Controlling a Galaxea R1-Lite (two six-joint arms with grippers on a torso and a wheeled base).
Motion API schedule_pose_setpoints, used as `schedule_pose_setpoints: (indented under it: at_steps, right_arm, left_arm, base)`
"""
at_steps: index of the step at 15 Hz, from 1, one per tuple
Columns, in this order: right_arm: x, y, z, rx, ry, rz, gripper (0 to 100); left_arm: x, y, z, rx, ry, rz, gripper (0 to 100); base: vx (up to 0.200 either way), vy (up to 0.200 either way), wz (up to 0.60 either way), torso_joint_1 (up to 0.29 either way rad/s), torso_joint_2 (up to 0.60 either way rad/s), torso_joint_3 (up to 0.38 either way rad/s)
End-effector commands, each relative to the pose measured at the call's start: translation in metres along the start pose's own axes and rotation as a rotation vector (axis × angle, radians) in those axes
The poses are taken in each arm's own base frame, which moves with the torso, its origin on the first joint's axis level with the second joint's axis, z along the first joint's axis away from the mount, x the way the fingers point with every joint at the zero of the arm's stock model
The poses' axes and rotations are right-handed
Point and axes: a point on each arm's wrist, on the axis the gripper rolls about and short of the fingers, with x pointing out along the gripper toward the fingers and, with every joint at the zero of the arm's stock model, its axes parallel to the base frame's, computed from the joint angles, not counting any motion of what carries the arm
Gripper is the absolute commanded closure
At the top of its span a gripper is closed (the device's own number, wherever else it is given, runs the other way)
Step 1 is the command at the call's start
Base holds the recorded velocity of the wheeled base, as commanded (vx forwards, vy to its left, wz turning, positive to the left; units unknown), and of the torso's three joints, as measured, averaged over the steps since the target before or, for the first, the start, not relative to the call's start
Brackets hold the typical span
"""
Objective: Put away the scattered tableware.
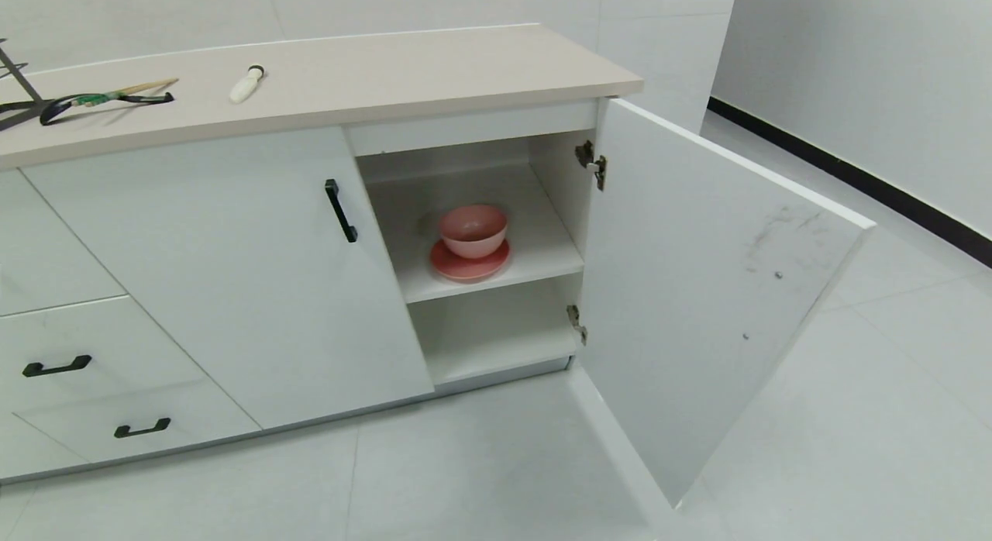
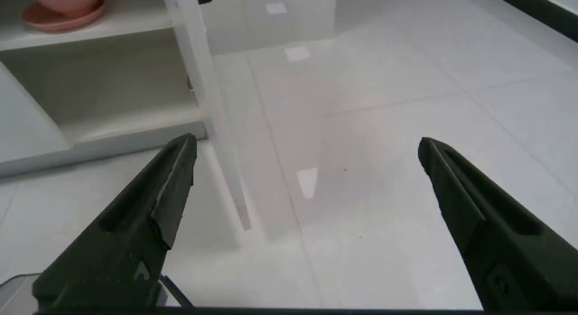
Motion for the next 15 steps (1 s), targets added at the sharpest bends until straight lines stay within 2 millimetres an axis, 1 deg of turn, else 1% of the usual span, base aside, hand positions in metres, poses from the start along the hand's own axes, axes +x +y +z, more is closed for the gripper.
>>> schedule_pose_setpoints:
  at_steps: [1, 6, 9, 11, 12, 15]
  right_arm:
    - [0.0003, 0.0000, 0.0000, 0.000, 0.004, 0.001, 0]
    - [0.0003, 0.0000, 0.0000, -0.002, 0.004, 0.001, 0]
    - [0.0003, 0.0000, 0.0000, -0.002, 0.004, 0.001, 0]
    - [0.0003, 0.0000, 0.0000, 0.000, 0.004, 0.001, 0]
    - [0.0003, 0.0000, 0.0000, 0.000, 0.004, 0.001, 0]
    - [0.0003, 0.0000, 0.0000, 0.003, 0.004, -0.001, 0]
  left_arm:
    - [0.0000, 0.0000, 0.0001, -0.001, -0.002, 0.001, 0]
    - [0.0000, 0.0000, 0.0000, 0.004, 0.000, 0.001, 0]
    - [0.0000, 0.0000, 0.0000, 0.005, 0.000, 0.003, 0]
    - [0.0000, 0.0000, 0.0001, 0.001, -0.002, 0.001, 0]
    - [0.0000, 0.0000, 0.0001, -0.001, -0.002, 0.003, 0]
    - [0.0000, 0.0000, 0.0001, -0.002, -0.002, 0.001, 0]
  base:
    - [0.000, 0.000, 0.00, 0.000, 0.00, 0.000]
    - [0.000, 0.000, 0.00, 0.000, 0.00, 0.000]
    - [-0.200, 0.000, 0.00, 0.004, 0.01, -0.001]
    - [-0.200, -0.200, 0.00, 0.005, 0.00, 0.000]
    - [0.000, -0.200, 0.00, 0.027, 0.01, 0.002]
    - [0.200, -0.200, 0.00, -0.004, 0.00, 0.004]
